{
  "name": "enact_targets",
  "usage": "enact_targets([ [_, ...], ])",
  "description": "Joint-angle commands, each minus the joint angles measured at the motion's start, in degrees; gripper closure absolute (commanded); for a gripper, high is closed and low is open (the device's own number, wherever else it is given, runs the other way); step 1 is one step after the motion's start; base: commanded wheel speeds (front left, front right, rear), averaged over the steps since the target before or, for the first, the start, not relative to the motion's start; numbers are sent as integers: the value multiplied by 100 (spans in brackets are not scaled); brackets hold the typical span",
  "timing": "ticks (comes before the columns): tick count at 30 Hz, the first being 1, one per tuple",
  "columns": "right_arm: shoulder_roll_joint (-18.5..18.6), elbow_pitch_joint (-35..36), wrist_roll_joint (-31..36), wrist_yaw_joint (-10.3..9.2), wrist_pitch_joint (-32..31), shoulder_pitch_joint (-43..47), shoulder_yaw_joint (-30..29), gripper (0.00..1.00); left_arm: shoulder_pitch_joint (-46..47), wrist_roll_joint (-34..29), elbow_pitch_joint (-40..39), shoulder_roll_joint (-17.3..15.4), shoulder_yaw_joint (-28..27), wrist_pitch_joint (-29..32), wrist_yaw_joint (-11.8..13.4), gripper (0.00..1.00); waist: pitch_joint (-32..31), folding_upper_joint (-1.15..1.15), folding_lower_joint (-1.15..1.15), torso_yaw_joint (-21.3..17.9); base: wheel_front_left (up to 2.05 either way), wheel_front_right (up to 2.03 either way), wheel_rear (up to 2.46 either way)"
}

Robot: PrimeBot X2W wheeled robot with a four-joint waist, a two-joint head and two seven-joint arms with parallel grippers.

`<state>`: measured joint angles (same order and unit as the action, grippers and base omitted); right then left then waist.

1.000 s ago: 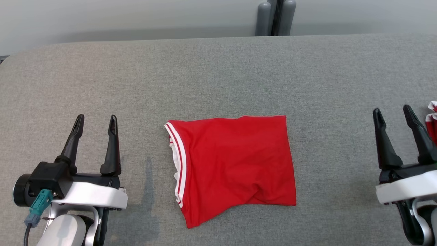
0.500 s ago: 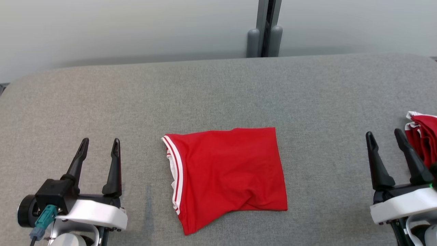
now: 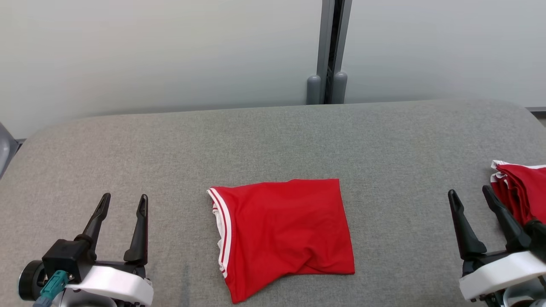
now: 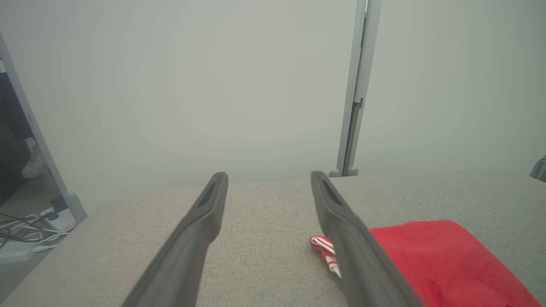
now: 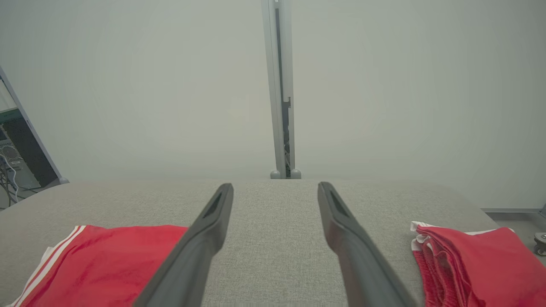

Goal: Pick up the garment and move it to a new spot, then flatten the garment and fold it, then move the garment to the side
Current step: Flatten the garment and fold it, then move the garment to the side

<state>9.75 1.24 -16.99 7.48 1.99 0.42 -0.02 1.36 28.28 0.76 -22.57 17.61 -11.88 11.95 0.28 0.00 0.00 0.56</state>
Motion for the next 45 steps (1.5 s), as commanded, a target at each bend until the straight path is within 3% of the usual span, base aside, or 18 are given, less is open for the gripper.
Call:
enact_targets([
  [1, 39, 28, 35, 3, -28, 70, -36, 0, -52, 14, 0, -37, -27, -17, -29, 0, -30, 0, 0, -15, 0, 0, 0],
  [35, -54, -54, 38, 3, -3, 47, -42, 0, 20, 170, 48, -139, -89, -75, 15, 0, -44, 0, 0, -7, 0, 0, 0],
  [45, 53, -98, -12, 3, -119, 0, -45, 0, 207, 124, -24, -138, -45, -84, 4, 0, 91, 0, 0, 251, 0, 0, 0],
])
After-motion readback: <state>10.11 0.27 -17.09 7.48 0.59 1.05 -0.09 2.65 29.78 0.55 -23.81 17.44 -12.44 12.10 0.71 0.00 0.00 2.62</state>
